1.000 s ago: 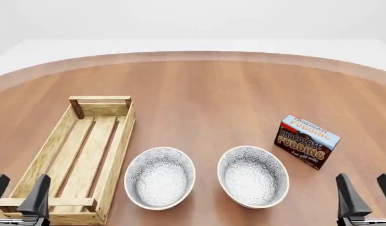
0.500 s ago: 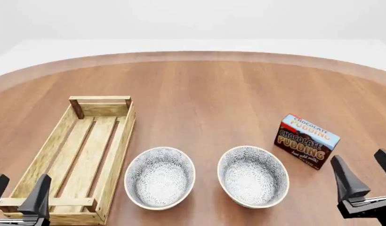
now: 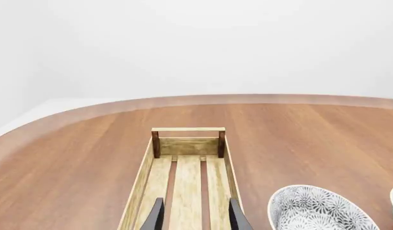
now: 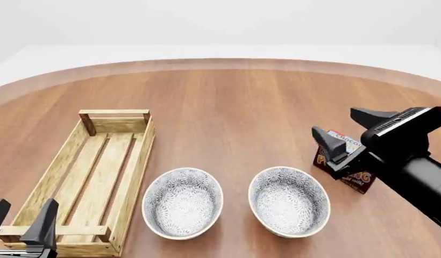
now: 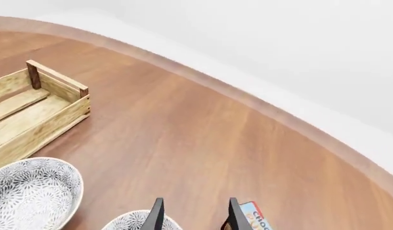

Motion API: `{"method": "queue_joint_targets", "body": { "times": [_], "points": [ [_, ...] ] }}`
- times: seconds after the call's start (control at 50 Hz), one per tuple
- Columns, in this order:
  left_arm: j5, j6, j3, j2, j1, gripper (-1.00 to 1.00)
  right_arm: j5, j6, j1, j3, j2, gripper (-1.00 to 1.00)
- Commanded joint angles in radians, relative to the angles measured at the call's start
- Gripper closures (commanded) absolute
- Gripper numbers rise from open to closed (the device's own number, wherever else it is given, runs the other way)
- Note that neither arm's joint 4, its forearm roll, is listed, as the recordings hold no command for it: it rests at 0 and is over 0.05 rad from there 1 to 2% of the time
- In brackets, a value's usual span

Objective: Stack the left bowl on the right bowl and place them in the tray.

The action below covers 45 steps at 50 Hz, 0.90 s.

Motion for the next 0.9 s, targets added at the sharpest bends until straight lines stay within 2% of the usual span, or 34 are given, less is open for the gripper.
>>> {"method": "queue_joint_targets", "body": {
  "times": [0.02,0.06,0.08,0.2,0.24,0.36,0.46,0.54,0.6,0.74,0.86,0.9],
  "points": [
    [0.0,0.0,0.0,0.0,0.0,-1.0,0.023,-0.021,0.065,-0.193,0.267,-1.0],
    [0.0,0.0,0.0,0.0,0.0,-1.0,0.028,-0.019,0.063,-0.211,0.29,-1.0],
    [0.0,0.0,0.0,0.0,0.0,-1.0,0.062,0.019,0.097,-0.267,0.357,-1.0],
    [0.0,0.0,0.0,0.0,0.0,-1.0,0.102,0.059,0.166,-0.356,0.469,-1.0],
    [0.0,0.0,0.0,0.0,0.0,-1.0,0.117,0.091,0.192,-0.387,0.505,-1.0],
    [0.0,0.0,0.0,0.0,0.0,-1.0,0.153,0.094,0.215,-0.444,0.595,-1.0],
    [0.0,0.0,0.0,0.0,0.0,-1.0,0.186,0.115,0.267,-0.494,0.683,-1.0],
    [0.0,0.0,0.0,0.0,0.0,-1.0,0.204,0.089,0.285,-0.52,0.752,-1.0],
    [0.0,0.0,0.0,0.0,0.0,-1.0,0.228,0.106,0.302,-0.545,0.783,-1.0],
    [0.0,0.0,0.0,0.0,0.0,-1.0,0.27,0.086,0.311,-0.602,0.834,-1.0],
    [0.0,0.0,0.0,0.0,0.0,-1.0,0.292,0.064,0.321,-0.629,0.905,-1.0],
    [0.0,0.0,0.0,0.0,0.0,-1.0,0.287,0.042,0.325,-0.626,0.916,-1.0]
  ]
}}
